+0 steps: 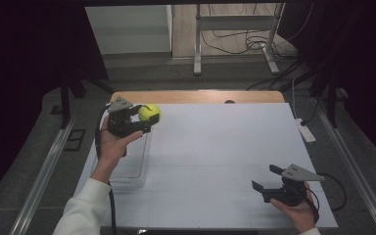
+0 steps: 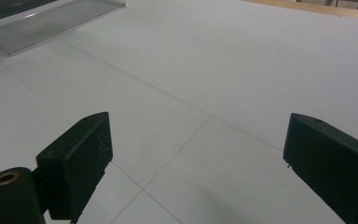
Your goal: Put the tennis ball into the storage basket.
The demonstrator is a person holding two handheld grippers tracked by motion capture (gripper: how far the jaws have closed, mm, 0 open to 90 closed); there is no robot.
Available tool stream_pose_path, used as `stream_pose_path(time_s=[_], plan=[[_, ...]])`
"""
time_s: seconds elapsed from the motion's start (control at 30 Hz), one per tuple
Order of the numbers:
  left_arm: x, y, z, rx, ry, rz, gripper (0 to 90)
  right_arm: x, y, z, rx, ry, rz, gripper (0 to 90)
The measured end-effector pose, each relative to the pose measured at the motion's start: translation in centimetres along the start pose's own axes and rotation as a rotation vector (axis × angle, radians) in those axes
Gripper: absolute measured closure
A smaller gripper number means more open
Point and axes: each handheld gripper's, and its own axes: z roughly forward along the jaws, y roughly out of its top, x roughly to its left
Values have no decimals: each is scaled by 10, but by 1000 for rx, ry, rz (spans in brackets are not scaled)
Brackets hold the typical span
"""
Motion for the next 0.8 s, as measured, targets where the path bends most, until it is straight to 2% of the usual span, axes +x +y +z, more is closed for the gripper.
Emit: stream_pose_path(time_s=[0.8], plan=[[19, 0, -4, 6, 60, -24, 264, 0, 0, 1, 3, -3, -1, 82]])
